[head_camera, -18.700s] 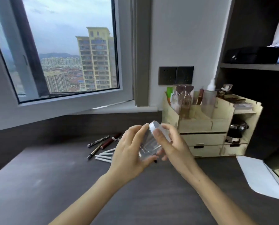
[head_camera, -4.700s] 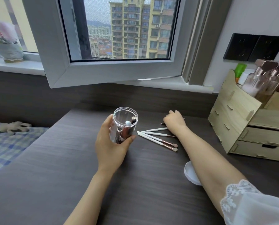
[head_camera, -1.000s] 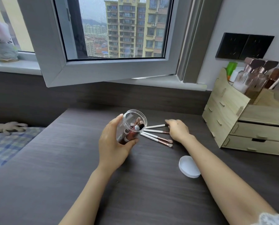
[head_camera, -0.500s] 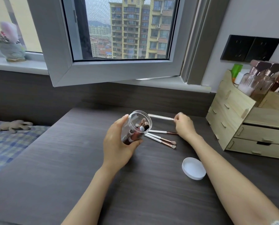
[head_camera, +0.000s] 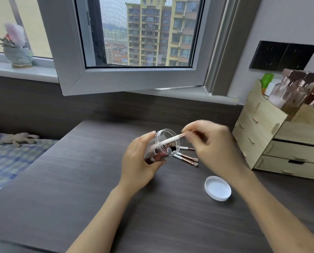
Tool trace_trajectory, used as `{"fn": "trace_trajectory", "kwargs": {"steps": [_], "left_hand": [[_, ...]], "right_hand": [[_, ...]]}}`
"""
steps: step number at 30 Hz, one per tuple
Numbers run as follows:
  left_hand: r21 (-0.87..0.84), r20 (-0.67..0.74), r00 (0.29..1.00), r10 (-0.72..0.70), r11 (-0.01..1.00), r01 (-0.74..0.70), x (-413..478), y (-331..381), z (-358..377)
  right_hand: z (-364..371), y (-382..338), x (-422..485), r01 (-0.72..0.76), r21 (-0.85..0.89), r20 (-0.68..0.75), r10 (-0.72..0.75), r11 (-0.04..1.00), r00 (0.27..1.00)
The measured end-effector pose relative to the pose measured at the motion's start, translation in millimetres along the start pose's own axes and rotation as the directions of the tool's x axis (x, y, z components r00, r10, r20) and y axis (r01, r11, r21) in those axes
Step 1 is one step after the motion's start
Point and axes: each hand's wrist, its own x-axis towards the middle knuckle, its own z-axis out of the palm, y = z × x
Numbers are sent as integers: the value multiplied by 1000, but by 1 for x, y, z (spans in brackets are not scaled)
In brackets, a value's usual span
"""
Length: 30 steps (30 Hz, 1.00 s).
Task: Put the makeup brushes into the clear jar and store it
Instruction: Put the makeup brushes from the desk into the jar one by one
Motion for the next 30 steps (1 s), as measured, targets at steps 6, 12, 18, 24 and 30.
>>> {"fn": "trace_trajectory", "kwargs": {"steps": [6, 12, 18, 24, 30], "left_hand": [[12, 42, 998, 56, 998, -56, -1, -1, 1], [2, 32, 998, 46, 999, -46, 0, -2, 0], [-67, -53, 991, -122, 991, 118, 1, -7, -1], [-116, -74, 976, -207, 973, 198, 2, -10, -2], [-117, -72, 974, -213, 972, 204, 3, -9, -3]], "right_hand": [[41, 3, -5, 227, -136, 262, -186, 964, 947], [23, 13, 1, -7, 167, 312, -46, 986, 949], [32, 104, 12, -334, -251, 127, 373, 909, 919], [66, 152, 4, -75, -667, 368, 416, 741, 831], [69, 155, 3, -196, -583, 219, 385, 788, 897]]}}
